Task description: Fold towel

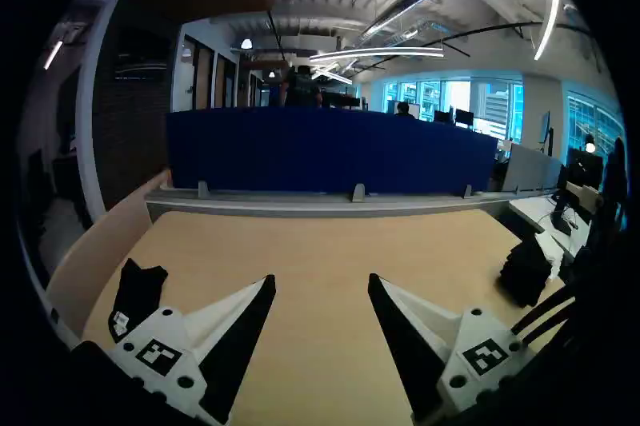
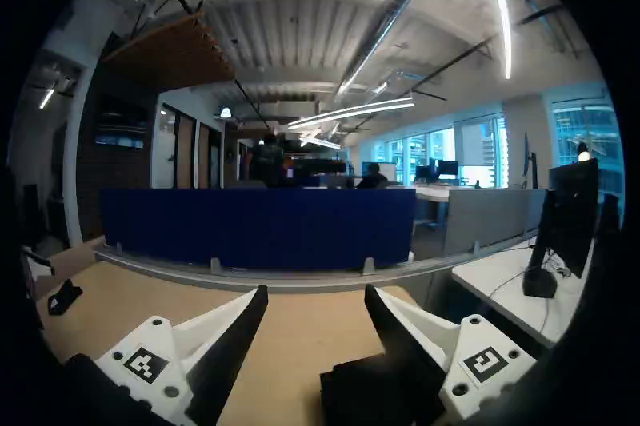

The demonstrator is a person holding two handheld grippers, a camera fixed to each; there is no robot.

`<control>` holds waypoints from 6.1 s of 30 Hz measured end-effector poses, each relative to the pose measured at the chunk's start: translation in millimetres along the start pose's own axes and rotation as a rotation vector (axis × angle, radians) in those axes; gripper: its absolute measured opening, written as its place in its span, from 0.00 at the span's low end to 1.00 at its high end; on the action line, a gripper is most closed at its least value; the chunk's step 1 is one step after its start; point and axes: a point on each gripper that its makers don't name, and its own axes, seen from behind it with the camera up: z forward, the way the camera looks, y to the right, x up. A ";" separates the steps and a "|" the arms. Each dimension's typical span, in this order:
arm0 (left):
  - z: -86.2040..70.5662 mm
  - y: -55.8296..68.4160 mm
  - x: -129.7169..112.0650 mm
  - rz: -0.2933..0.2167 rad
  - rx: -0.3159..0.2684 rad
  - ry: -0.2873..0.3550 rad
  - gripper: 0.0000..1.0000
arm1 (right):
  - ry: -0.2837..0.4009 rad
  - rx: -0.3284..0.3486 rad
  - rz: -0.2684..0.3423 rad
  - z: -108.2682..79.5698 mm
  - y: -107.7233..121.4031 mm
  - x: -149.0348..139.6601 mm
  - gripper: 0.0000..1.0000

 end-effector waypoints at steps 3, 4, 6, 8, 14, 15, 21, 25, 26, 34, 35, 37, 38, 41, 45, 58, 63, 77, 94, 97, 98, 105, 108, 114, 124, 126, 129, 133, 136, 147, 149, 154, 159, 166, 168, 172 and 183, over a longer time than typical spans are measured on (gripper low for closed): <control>4.8 -4.2 14.7 0.001 0.002 0.048 0.86 | 0.012 0.013 0.010 1.8 -22.5 5.3 0.94; 5.8 -6.0 18.7 0.002 0.005 0.062 0.85 | 0.012 0.013 0.012 2.3 -28.4 5.7 0.94; 7.5 -10.0 26.7 0.004 0.011 0.087 0.85 | 0.011 0.017 0.017 3.0 -41.5 5.8 0.93; 8.7 -13.8 33.3 0.007 0.017 0.109 0.86 | 0.008 0.025 0.022 2.7 -54.6 5.0 0.93; 11.9 -16.6 39.6 0.006 0.012 0.138 0.86 | -0.003 0.047 0.015 1.4 -82.7 5.2 0.93; 12.5 -16.9 39.4 0.009 0.011 0.141 0.86 | -0.005 0.050 0.013 1.4 -86.4 5.2 0.93; 15.8 -18.3 37.7 0.033 0.012 0.158 0.86 | -0.011 0.062 0.006 2.4 -104.7 5.1 0.93; 17.8 -18.5 37.5 0.042 0.015 0.178 0.86 | -0.018 0.067 0.008 4.0 -113.8 1.6 0.93; 18.3 -18.4 37.4 0.043 0.015 0.183 0.85 | -0.022 0.069 0.010 4.5 -115.9 0.1 0.93; 20.9 -23.5 31.9 0.045 0.027 0.228 0.85 | -0.052 0.075 0.003 6.4 -128.6 -16.0 0.93; 21.1 -24.8 30.1 0.048 0.030 0.232 0.85 | -0.053 0.075 0.002 6.4 -130.1 -17.9 0.93; 22.1 -28.8 25.0 0.053 0.040 0.235 0.86 | -0.060 0.075 0.001 6.1 -132.3 -23.5 0.93; 22.6 -30.7 22.5 0.055 0.046 0.237 0.86 | -0.064 0.075 0.000 5.9 -133.2 -26.2 0.93; 25.3 -34.0 12.1 0.058 0.062 0.240 0.85 | -0.074 0.071 0.002 5.2 -134.1 -33.9 0.93; 29.2 -37.2 -2.6 0.068 0.071 0.251 0.85 | -0.076 0.077 0.005 4.7 -136.7 -40.8 0.93; 39.4 -54.2 -51.3 0.115 0.118 0.292 0.85 | -0.058 0.083 -0.028 9.0 -141.2 -54.9 0.94; 41.3 -62.5 -70.2 0.104 0.128 0.307 0.85 | -0.056 0.084 -0.040 9.6 -147.0 -65.0 0.93; 49.1 -82.8 -115.0 0.033 0.147 0.320 0.85 | -0.052 0.110 -0.057 14.1 -174.0 -78.6 0.93; 50.9 -89.2 -134.8 0.028 0.164 0.317 0.86 | -0.041 0.109 -0.054 18.4 -170.0 -74.1 0.94; 50.2 -88.5 -136.0 0.028 0.166 0.320 0.85 | -0.041 0.108 -0.058 18.4 -167.4 -73.9 0.94; 49.8 -88.0 -136.1 0.030 0.167 0.323 0.85 | -0.040 0.107 -0.058 18.4 -166.0 -73.9 0.94; 49.3 -85.8 -136.0 0.041 0.167 0.323 0.86 | -0.036 0.099 -0.042 16.8 -157.1 -73.6 0.94; 49.4 -84.2 -136.1 0.045 0.169 0.323 0.85 | -0.031 0.097 -0.041 16.5 -153.6 -72.2 0.94; 49.7 -83.9 -134.1 0.045 0.168 0.322 0.88 | -0.004 0.091 -0.032 18.7 -144.2 -66.9 0.94; 50.6 -84.1 -134.9 0.045 0.168 0.322 0.95 | 0.058 0.076 -0.031 18.2 -119.9 -60.3 0.94; 50.7 -84.1 -134.3 0.045 0.168 0.322 0.95 | 0.066 0.075 -0.031 18.7 -115.4 -63.9 0.94; 50.9 -84.1 -133.9 0.044 0.168 0.322 0.95 | 0.076 0.075 -0.028 19.2 -110.7 -71.3 0.95; 50.9 -84.2 -134.0 0.043 0.168 0.322 0.95 | 0.085 0.074 -0.021 20.3 -105.9 -88.2 0.95; 50.8 -84.0 -134.3 0.043 0.168 0.322 0.95 | 0.083 0.072 -0.015 21.4 -99.9 -106.8 0.95; 50.5 -83.7 -134.3 0.044 0.168 0.322 0.95 | 0.064 0.053 0.041 25.0 -79.6 -165.6 0.95; 50.2 -83.5 -134.3 0.044 0.168 0.321 0.95 | 0.061 0.049 0.044 25.3 -78.5 -174.2 0.95; 49.8 -83.8 -134.4 0.044 0.168 0.322 0.95 | 0.044 0.069 0.031 25.4 -82.9 -196.4 0.95; 50.2 -84.1 -134.2 0.044 0.168 0.322 0.95 | 0.035 0.072 0.048 25.8 -82.9 -210.2 0.95; 50.8 -84.2 -134.2 0.044 0.168 0.322 0.95 | 0.039 0.068 0.097 28.1 -78.6 -216.9 0.95; 50.8 -84.1 -134.3 0.044 0.168 0.322 0.95 | 0.037 0.062 0.108 28.4 -77.5 -219.6 0.95; 50.9 -84.1 -134.2 0.044 0.168 0.322 0.95 | 0.034 0.055 0.112 27.0 -76.1 -224.4 0.95; 50.4 -83.6 -134.0 0.044 0.168 0.322 0.95 | 0.057 0.060 0.071 24.3 -76.9 -228.1 0.96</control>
